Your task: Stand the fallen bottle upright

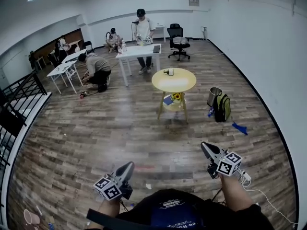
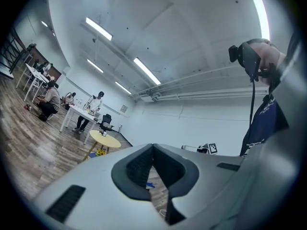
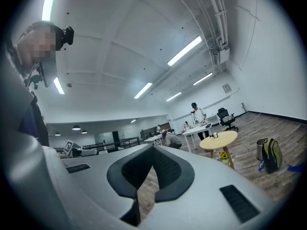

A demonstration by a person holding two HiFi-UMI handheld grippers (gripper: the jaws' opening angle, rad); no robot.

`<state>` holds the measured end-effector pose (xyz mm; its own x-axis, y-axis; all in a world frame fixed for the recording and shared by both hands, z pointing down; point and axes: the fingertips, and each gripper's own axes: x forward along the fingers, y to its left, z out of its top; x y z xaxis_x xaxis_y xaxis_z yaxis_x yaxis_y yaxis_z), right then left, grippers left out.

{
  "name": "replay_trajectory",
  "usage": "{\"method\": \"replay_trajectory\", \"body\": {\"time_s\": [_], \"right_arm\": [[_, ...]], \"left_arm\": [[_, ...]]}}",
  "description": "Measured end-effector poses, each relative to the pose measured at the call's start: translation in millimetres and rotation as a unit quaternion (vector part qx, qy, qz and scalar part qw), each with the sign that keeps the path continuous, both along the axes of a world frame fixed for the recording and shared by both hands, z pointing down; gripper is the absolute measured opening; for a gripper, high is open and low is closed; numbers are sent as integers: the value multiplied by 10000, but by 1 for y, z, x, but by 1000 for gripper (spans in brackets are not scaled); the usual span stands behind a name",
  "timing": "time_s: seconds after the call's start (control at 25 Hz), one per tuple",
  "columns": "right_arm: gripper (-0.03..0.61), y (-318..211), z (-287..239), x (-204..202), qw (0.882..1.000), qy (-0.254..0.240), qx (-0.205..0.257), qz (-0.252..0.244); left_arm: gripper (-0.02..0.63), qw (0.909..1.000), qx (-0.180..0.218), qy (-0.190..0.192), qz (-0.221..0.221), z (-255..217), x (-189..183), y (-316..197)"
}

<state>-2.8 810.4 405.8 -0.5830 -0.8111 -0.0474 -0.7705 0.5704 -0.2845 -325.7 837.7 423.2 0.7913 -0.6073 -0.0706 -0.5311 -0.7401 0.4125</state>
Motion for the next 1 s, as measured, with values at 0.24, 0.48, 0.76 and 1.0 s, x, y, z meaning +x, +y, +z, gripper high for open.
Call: {"method": "replay_trajectory", "body": {"time_s": [0.24, 0.48, 0.76, 1.0], "right_arm": [[6, -52, -15, 96, 9999, 20, 112, -84], [6, -85, -13, 174, 10000, -9, 67, 27], [6, -128, 5, 208, 9998, -10, -73, 200], [6, -192, 7, 168, 9991, 145, -52, 384]], "left_arm": [[11, 9999, 108, 94, -3, -13, 99, -55], [11, 9998, 69, 157, 85, -24, 176, -94], [11, 9994, -46, 173, 288, -13, 211, -150], [11, 9980, -13, 313, 543, -6, 176, -227]]}}
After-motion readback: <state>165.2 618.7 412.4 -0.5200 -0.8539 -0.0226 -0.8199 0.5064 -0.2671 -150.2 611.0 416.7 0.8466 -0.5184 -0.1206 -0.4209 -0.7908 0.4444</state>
